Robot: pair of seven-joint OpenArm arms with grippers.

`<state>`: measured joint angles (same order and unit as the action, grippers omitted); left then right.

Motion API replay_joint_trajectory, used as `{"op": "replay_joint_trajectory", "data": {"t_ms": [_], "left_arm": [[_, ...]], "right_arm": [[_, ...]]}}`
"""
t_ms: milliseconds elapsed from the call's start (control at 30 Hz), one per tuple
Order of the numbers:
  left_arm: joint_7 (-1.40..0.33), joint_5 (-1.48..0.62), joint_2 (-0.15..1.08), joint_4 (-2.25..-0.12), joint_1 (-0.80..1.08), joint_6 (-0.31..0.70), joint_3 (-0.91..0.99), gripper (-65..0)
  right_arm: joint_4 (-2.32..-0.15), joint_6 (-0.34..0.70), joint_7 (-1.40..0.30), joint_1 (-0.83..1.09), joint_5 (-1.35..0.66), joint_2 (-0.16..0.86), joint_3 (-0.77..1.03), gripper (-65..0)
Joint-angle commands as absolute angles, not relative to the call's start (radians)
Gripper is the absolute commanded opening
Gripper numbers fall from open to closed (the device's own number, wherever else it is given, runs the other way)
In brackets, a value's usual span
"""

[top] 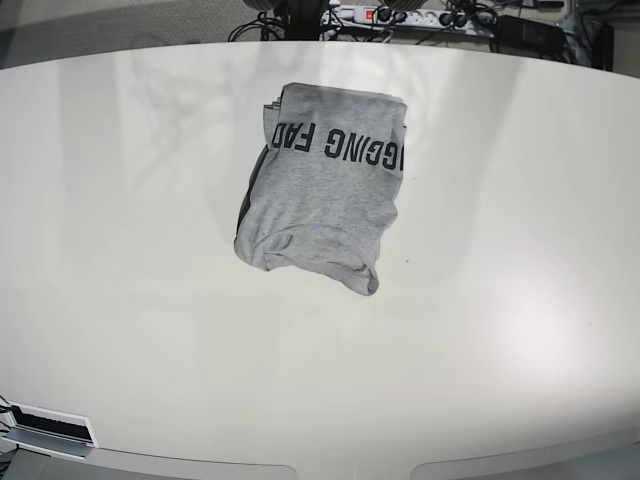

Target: Layout the t-shirt on the table in an organized manner, then fold the t-shirt properly

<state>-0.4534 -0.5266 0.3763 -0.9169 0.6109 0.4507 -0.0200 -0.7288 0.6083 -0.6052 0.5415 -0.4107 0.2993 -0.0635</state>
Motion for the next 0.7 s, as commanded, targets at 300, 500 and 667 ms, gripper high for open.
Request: {"op": "replay_joint_trajectory", "data": {"t_ms": [300, 500, 667], "left_arm": [[-0.051, -0.209, 0.314, -0.574, 0.379, 0.392, -0.02, -65.0], [0.004, -0.162, 0.249, -0.44, 0.259, 0.36, -0.02, -65.0], [0.006, -0.148, 0.172, -0.441, 0.237, 0.218, -0.067, -65.0]], "right_arm": [[-0.605, 0.379, -0.271, 0.413, -0.176, 0.288, -0.289, -65.0], [-0.604, 0.314, -0.157, 0.372, -0.128, 0.233, -0.342, -65.0], [-0.605, 0.311, -0.155, 0.335, -0.128, 0.182, -0.342, -65.0]]}}
